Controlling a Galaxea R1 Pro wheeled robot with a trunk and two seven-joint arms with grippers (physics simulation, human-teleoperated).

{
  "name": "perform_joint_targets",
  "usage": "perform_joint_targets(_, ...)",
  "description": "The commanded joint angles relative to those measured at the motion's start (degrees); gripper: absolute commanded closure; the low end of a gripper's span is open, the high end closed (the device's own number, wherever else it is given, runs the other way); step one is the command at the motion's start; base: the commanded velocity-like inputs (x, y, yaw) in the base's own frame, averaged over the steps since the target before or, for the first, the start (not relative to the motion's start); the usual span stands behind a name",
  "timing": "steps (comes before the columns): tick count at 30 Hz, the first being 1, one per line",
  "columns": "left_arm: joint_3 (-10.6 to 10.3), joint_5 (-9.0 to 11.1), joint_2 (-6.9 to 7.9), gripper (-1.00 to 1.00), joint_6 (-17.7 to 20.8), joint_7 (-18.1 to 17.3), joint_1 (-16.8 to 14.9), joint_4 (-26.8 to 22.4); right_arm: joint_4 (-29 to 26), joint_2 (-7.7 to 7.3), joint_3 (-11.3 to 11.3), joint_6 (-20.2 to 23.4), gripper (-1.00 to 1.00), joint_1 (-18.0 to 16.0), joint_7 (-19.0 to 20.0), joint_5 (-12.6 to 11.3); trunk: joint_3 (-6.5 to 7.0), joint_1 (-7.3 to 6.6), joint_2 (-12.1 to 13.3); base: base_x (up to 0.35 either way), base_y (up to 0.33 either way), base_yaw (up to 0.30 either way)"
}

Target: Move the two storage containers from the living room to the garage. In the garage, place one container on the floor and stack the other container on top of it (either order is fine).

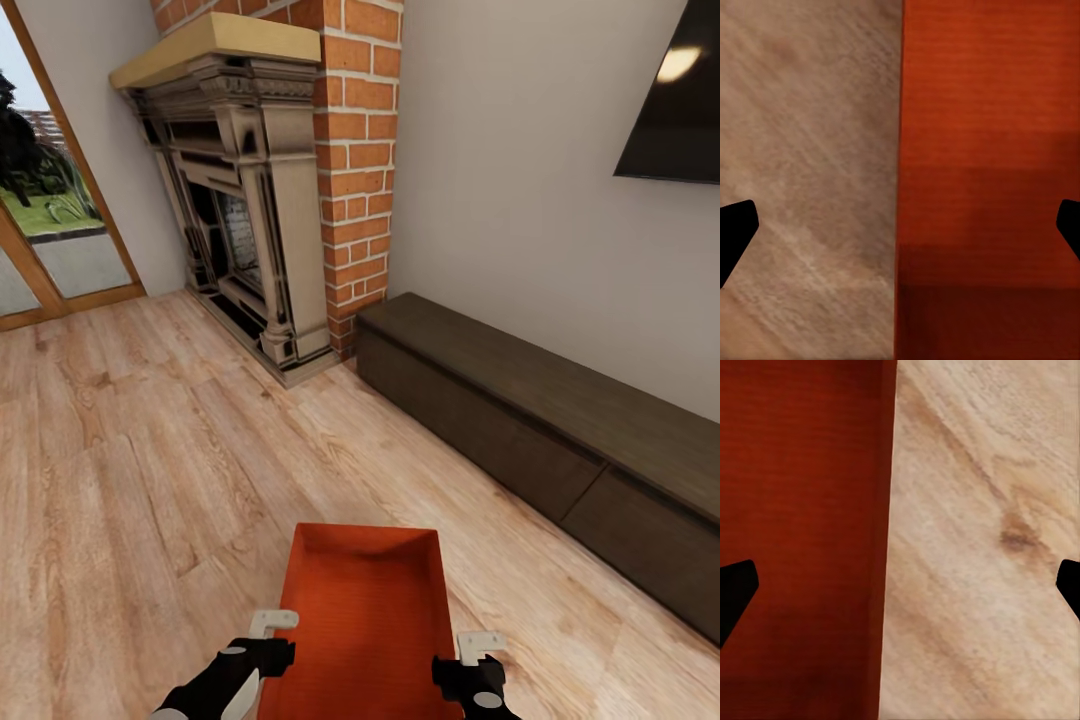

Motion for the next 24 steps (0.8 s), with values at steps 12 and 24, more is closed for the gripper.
perform_joint_targets(12,-0.42,0.38,-0.01,-1.00,0.29,0.36,0.00,-0.07,0.03,0.05,0.49,-0.27,-1.00,-0.04,-0.07,-0.49,-2.20,2.63,-4.84,0.000,0.000,0.000)
perform_joint_targets(24,-0.39,0.38,-0.05,-1.00,0.25,0.36,0.00,-0.12,0.03,0.07,0.49,-0.27,-1.00,-0.04,1.06,-0.31,-3.64,4.39,-8.05,0.000,0.000,0.000)
